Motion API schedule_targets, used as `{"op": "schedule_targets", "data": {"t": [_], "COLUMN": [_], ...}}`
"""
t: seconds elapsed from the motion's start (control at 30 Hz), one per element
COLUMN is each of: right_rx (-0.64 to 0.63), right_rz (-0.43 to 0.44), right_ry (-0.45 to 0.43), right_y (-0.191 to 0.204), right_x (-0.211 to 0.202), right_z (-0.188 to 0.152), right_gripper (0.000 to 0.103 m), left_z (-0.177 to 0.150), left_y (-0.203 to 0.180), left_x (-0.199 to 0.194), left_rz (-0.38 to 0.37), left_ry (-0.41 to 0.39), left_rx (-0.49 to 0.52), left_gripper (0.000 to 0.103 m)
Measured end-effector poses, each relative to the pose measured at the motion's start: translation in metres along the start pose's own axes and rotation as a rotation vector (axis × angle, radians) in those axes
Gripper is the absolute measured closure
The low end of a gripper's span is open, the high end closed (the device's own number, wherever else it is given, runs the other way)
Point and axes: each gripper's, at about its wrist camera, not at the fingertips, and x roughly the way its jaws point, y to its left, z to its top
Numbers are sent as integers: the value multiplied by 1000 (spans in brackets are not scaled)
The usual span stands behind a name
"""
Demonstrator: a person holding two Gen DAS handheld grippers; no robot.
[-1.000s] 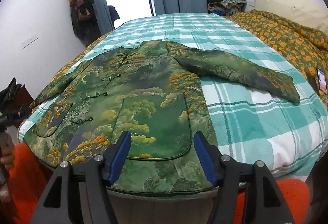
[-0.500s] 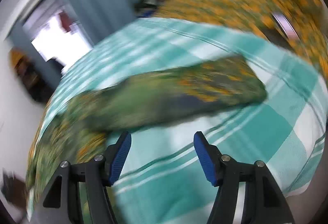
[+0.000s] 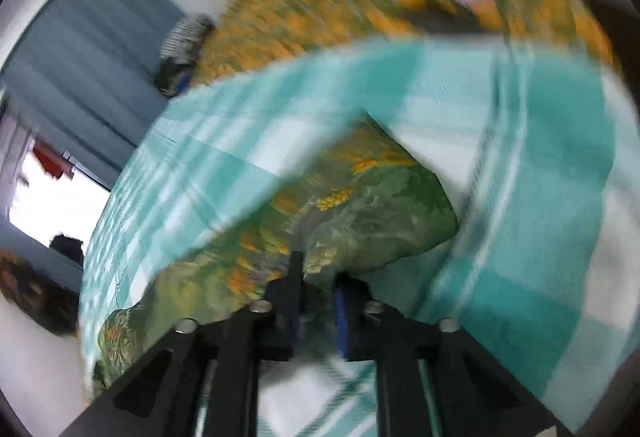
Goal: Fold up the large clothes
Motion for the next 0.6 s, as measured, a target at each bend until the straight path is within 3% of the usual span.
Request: {"op": "schedule_targets", "data": {"t": [0.17,0.3,0.43,0.53,0.6], "right_rx": [-440,-667,-821,-873,-886], "right_rz": [220,383,446,467,465], "right_ry": [-112,-98,-34,35,101], "right_y": [127,216,265,276,272], "right_x": [-79,-118,-121,-117,-112], "right_z": [-26,-91,-168,-227,-260], "right_gripper": [92,92,92,92,85], "left_z": [1,3,8,14,22], "left_y": [-1,-4,-11,-18,-25], "left_x": [-2,-13,-24,-26,-26], "left_rz": [-15,-27,-8,-30,-70], "left_ry": [-3,-27,-34,-10,9], "left_rx": [-9,-6,25,46,56], "left_gripper": [1,1,1,1,1]}}
